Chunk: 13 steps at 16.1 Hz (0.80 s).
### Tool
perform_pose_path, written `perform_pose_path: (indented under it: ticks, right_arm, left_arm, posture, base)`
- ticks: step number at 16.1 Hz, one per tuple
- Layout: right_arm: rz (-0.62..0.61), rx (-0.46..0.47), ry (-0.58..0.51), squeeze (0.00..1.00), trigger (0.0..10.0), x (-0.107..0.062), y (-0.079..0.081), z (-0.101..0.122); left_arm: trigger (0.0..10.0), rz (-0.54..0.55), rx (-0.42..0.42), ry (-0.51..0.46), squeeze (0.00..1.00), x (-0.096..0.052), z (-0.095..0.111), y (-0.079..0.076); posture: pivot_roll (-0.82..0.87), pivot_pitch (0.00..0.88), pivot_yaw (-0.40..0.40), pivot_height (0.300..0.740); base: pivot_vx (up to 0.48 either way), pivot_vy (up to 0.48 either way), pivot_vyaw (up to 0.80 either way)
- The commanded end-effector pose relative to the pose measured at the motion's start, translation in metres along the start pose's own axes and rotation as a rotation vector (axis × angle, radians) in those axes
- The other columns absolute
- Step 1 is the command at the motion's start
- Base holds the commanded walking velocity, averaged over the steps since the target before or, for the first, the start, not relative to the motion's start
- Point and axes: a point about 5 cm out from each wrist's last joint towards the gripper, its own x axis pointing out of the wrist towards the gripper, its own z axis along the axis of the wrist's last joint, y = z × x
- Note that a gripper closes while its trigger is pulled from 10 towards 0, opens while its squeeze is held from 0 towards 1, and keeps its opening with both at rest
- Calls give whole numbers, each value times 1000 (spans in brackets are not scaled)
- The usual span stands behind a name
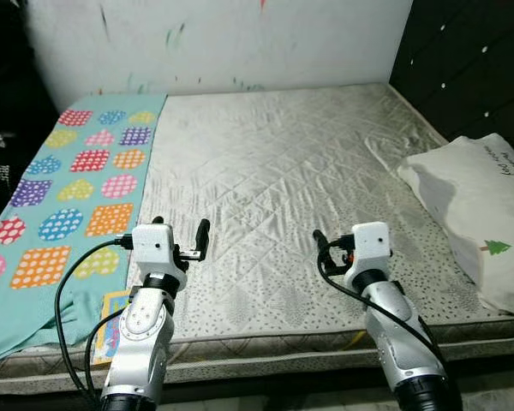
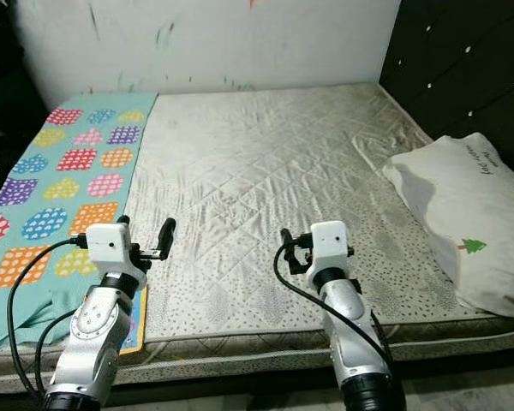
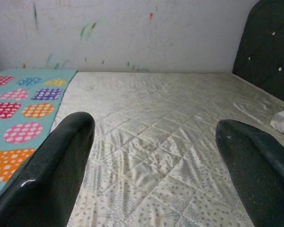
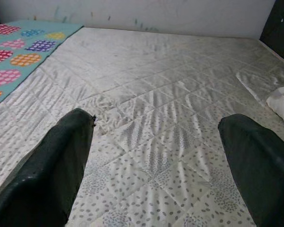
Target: Clean up the room
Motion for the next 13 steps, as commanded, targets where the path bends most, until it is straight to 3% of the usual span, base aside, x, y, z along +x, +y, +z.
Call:
perform_pose_path:
  ticks: [1, 5, 13]
  right_arm:
    - [2, 1, -3, 0, 10000, -1, 0, 1]
    - [13, -18, -16, 0, 10000, -2, 0, 3]
    - [37, -32, -18, 0, 10000, -3, 2, 4]
  left_arm:
    - [10000, 7, 5, 9, 0, -1, -1, 3]
    - [10000, 2, 3, 2, 0, -2, 0, 2]
    - [10000, 4, -5, -4, 0, 0, 1, 0]
  posture:
    - [-29, 0, 37, 740]
    - [-32, 0, 33, 740]
    - [-35, 0, 24, 740]
  base:
    - [0, 0, 0]
    - [0, 221, -267]
    - [0, 444, 0]
